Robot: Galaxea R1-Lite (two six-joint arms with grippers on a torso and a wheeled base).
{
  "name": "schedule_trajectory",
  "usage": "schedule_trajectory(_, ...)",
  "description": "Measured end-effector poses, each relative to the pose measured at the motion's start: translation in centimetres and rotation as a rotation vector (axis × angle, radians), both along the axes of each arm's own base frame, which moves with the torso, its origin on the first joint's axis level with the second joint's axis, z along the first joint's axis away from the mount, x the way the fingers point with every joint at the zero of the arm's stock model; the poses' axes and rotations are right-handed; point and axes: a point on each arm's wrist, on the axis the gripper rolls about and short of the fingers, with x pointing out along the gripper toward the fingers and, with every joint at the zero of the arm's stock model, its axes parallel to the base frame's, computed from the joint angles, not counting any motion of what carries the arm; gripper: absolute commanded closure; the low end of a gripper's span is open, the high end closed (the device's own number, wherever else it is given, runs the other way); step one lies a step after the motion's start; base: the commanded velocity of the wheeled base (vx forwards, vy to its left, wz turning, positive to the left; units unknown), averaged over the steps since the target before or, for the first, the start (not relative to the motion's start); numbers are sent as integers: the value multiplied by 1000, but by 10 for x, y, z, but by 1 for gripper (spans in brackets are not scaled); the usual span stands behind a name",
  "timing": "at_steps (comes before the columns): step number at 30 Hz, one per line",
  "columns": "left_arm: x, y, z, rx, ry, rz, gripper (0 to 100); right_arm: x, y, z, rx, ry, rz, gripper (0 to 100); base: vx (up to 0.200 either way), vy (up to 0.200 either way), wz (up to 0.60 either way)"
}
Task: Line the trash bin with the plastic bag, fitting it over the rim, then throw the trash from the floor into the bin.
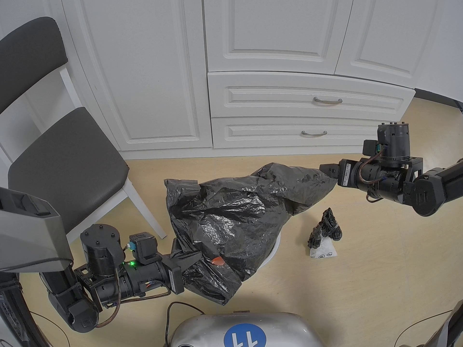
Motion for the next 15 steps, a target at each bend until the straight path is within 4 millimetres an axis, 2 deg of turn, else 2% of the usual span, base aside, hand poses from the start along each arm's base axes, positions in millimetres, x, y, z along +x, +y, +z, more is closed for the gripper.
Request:
schedule_trajectory(2, 0, 0, 0, 1, 1, 0, 100, 2, 1, -2, 0, 3, 1, 0, 0, 0, 0)
schedule_trajectory(3, 0, 0, 0, 1, 0, -1, 100, 2, 1, -2, 1, 6, 1, 100, 0, 0, 0)
schedule_trajectory(15, 0, 0, 0, 2, 2, -1, 100, 2, 13, -4, 31, 3, 22, 100, 0, 0, 0)
